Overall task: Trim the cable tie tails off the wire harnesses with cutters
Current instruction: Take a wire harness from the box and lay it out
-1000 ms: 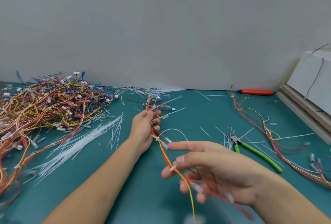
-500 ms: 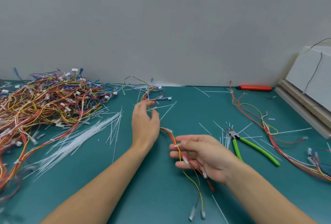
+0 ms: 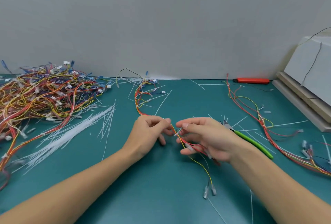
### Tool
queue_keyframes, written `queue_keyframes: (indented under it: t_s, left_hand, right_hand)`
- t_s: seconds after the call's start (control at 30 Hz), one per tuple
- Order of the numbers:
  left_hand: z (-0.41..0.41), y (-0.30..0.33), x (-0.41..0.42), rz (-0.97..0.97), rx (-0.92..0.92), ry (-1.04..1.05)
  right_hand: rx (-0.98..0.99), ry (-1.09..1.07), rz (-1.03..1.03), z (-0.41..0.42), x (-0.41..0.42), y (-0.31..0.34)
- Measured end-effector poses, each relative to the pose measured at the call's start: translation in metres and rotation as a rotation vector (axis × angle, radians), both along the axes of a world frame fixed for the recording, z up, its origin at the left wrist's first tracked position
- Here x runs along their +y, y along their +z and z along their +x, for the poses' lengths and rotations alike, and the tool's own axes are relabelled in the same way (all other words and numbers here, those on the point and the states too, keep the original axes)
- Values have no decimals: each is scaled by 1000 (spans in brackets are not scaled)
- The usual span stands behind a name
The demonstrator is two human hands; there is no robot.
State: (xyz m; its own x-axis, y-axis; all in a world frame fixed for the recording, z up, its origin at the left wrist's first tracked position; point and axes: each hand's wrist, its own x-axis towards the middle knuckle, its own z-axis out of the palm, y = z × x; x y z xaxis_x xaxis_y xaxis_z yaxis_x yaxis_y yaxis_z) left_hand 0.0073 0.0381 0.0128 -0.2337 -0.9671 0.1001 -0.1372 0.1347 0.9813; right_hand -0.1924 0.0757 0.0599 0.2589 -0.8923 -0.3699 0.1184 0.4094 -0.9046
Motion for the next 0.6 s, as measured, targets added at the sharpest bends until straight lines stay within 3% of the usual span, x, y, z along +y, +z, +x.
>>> queue_keyframes:
  t_s: [0.13, 0.33, 0.5, 0.6]
  left_hand:
    - [2, 2, 15, 15, 101, 51]
    - [7, 5, 18, 157, 357, -12]
    - [11, 4, 18, 248, 466, -79]
    - [11, 3, 20, 269, 445, -150]
  right_hand:
    - [-156, -32, -37, 5, 2, -11]
    - [-80, -151, -204, 9, 16, -23]
    - [384, -98, -531, 5, 22, -22]
    - [540, -119, -689, 6, 25, -23]
